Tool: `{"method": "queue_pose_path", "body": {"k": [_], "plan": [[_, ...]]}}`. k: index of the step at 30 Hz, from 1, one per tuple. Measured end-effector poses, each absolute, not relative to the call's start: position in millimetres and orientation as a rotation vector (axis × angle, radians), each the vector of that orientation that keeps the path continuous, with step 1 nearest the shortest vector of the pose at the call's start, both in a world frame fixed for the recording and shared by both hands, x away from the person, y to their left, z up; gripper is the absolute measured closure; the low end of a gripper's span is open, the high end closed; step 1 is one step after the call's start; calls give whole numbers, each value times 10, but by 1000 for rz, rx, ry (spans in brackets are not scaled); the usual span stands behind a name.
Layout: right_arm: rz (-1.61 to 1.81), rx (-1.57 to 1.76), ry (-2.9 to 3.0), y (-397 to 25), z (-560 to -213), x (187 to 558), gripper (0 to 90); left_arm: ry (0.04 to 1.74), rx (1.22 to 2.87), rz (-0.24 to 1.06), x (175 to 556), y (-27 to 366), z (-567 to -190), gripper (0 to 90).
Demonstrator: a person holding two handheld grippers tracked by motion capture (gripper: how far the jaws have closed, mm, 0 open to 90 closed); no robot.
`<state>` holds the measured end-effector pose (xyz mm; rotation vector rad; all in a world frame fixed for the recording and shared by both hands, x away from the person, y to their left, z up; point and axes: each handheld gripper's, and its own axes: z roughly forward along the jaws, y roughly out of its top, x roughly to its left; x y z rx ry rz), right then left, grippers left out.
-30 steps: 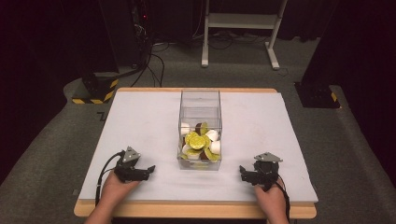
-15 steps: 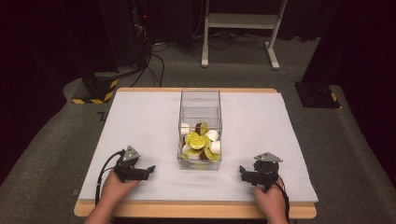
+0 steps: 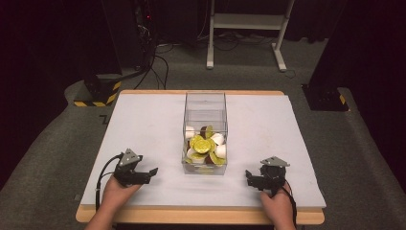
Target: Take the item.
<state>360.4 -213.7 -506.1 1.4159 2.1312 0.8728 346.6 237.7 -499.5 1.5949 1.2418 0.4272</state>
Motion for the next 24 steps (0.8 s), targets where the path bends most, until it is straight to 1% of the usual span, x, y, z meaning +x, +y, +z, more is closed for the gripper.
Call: {"method": "queue_pose_path", "body": {"k": [3,9,24], "plan": [[873,1416,2131,-2137,-5061,3603,88,1241,1561,422,3457,2361,-4960,174],[873,1414,2131,-2137,-5061,3603,88,1212,1576,413,3434,2343,-4913,191],[873,1414,2131,-2136,-5061,3603,89,1167,1538,375,3373,2255,-4821,216]]}}
